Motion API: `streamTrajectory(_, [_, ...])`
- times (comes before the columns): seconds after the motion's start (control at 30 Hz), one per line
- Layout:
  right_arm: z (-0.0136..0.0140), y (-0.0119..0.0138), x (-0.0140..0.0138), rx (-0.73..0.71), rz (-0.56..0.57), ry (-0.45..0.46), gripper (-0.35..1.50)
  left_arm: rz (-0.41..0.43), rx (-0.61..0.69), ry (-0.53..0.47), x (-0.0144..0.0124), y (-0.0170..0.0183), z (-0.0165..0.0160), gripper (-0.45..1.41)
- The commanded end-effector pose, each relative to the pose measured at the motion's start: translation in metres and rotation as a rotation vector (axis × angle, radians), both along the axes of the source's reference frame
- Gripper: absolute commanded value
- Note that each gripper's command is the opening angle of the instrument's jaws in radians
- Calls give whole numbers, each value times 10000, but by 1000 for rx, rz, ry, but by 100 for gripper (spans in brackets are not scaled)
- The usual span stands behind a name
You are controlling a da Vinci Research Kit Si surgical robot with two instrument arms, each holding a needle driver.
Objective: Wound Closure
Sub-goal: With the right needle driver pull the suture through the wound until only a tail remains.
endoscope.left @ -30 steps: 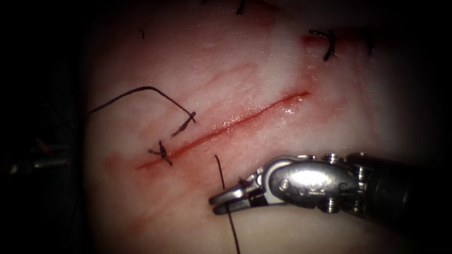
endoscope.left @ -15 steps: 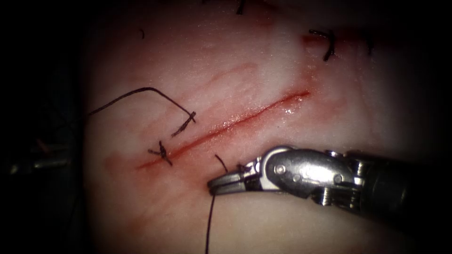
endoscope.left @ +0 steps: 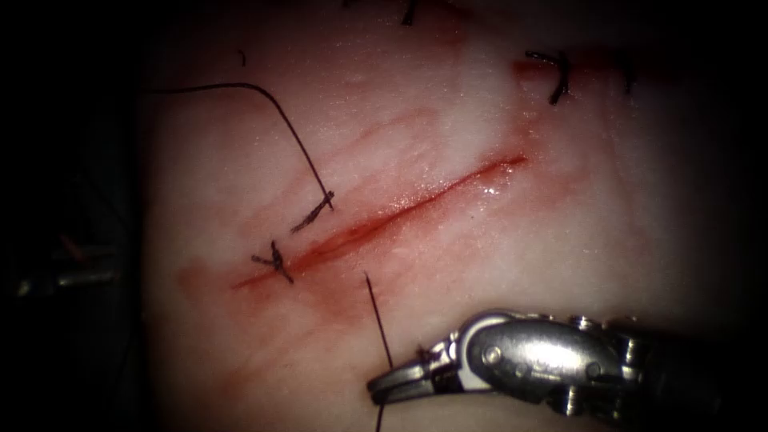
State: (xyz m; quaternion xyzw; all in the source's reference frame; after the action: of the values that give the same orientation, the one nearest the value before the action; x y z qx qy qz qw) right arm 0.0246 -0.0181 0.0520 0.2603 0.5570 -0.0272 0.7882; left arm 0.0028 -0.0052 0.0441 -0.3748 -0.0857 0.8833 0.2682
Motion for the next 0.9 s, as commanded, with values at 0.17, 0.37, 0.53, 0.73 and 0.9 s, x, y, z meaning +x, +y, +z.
streamTrajectory(0.17, [-10, -32, 2, 25, -55, -3, -35, 0, -3, -1, -5, 4, 5, -35])
streamTrajectory(0.37, [-24, -36, 7, 54, -144, 13, -35, 0, -3, -1, -5, 4, 5, -35])
streamTrajectory(0.53, [-30, -55, 12, 79, -220, 23, -35, 0, -3, -2, -5, 4, 5, -35])
streamTrajectory(0.73, [-42, -73, 16, 117, -309, 29, -35, 0, -3, -2, -5, 4, 5, -35])
streamTrajectory(0.9, [-51, -87, 14, 152, -362, 20, -35, 0, -2, 1, -7, 4, 5, -35])
